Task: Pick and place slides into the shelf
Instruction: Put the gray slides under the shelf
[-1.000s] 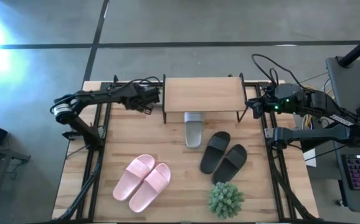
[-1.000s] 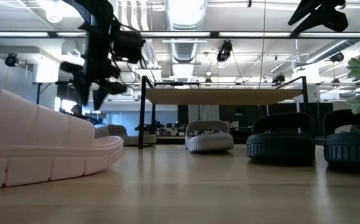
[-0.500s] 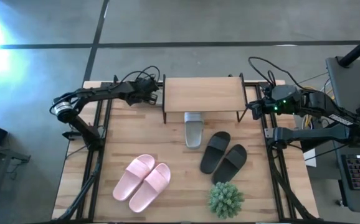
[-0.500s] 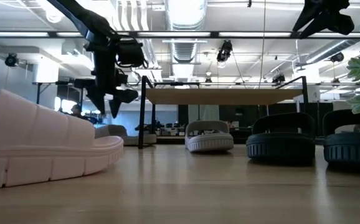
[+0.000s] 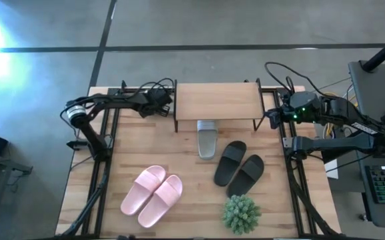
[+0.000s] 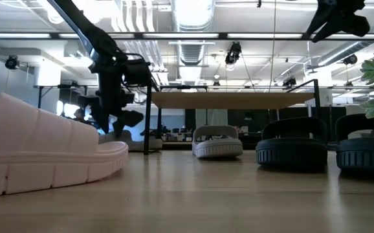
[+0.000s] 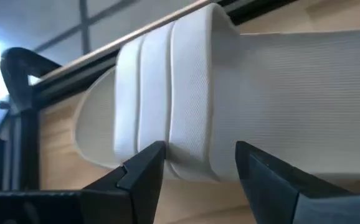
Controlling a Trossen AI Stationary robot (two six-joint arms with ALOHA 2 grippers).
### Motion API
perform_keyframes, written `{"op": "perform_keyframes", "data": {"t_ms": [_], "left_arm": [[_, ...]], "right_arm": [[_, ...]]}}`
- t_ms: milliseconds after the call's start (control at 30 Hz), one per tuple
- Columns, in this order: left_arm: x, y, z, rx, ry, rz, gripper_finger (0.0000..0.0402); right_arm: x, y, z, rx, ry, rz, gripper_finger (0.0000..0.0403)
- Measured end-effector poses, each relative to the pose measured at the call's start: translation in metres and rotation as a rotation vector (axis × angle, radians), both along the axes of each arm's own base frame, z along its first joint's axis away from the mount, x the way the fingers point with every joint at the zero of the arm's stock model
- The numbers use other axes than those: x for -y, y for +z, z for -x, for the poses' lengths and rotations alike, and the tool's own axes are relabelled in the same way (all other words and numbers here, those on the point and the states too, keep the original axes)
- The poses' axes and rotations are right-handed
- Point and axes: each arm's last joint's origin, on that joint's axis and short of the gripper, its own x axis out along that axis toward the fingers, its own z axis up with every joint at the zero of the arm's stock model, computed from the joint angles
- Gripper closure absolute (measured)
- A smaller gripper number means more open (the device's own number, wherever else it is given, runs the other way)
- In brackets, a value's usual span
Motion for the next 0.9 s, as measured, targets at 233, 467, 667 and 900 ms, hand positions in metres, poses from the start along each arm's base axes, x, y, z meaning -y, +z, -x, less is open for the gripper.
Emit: {"op": "perform_keyframes", "data": {"t_ms": [233,467,667,900], "left_arm": [[-0.004,0.001,0.001,-0.080,0.046,-0.116,0.0227],[-0.007,-0.002,0.003,-0.146,0.006,-0.099,0.0296],[-0.006,-0.006,0.009,-0.213,0.002,-0.072,0.0391],[0.021,0.020,0.022,-0.398,-0.137,0.064,0.0399]], "right_arm": [[0.000,-0.002,0.002,-0.023,-0.003,-0.009,0.0282],[0.000,-0.002,0.002,-0.023,-0.006,-0.005,0.0284],[0.000,-0.002,0.002,-0.023,-0.011,-0.001,0.0283],[0.000,-0.001,0.002,-0.021,-0.010,0.001,0.0285]]}}
